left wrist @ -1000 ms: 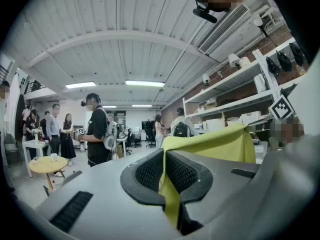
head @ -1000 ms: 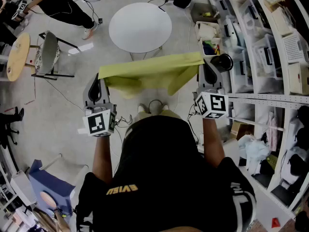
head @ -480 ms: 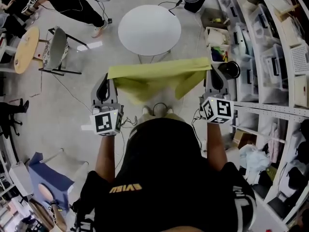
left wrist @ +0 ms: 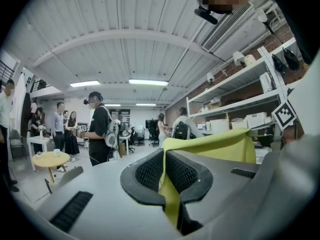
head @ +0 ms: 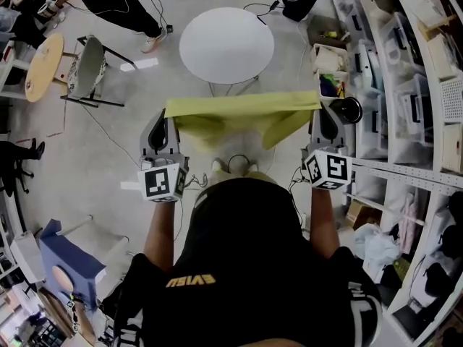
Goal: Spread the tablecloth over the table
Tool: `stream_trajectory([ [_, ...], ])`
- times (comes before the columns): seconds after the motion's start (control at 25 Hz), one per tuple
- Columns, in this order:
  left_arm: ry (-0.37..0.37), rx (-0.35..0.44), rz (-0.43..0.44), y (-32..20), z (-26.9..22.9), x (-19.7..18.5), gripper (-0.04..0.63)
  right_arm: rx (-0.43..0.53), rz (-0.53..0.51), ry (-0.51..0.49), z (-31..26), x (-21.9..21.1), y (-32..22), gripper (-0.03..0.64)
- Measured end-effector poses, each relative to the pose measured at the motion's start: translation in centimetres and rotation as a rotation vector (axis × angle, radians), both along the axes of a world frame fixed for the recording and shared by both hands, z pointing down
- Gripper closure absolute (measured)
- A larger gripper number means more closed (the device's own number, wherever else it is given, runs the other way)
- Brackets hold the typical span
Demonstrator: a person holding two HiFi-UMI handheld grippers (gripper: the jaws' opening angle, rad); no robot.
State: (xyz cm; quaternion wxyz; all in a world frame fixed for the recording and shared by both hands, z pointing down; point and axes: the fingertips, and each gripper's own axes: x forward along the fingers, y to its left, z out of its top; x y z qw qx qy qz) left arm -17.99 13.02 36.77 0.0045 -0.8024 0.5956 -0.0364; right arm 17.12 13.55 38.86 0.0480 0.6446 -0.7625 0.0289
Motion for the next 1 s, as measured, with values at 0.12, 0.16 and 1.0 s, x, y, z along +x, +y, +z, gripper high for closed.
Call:
stream_trajectory([
  [0.12, 0.005, 0.013, -0.029, -0.1, -0.4, 1.3, 0.574, 0.012, -0.010, 0.012, -0.1, 1.3, -0.2, 0.607],
  [0.16, 0.003, 0.021, -0.037, 0.0, -0.5, 1.7, 0.574, 0.016, -0.014, 0.013, -0.2, 1.7, -0.3, 0.607],
  [1.0, -0.053, 0.033, -0.107, -0.5, -1.6, 7.5, 0.574, 0.075, -0.088, -0.020, -1.3, 7.5, -2.8, 0.607],
])
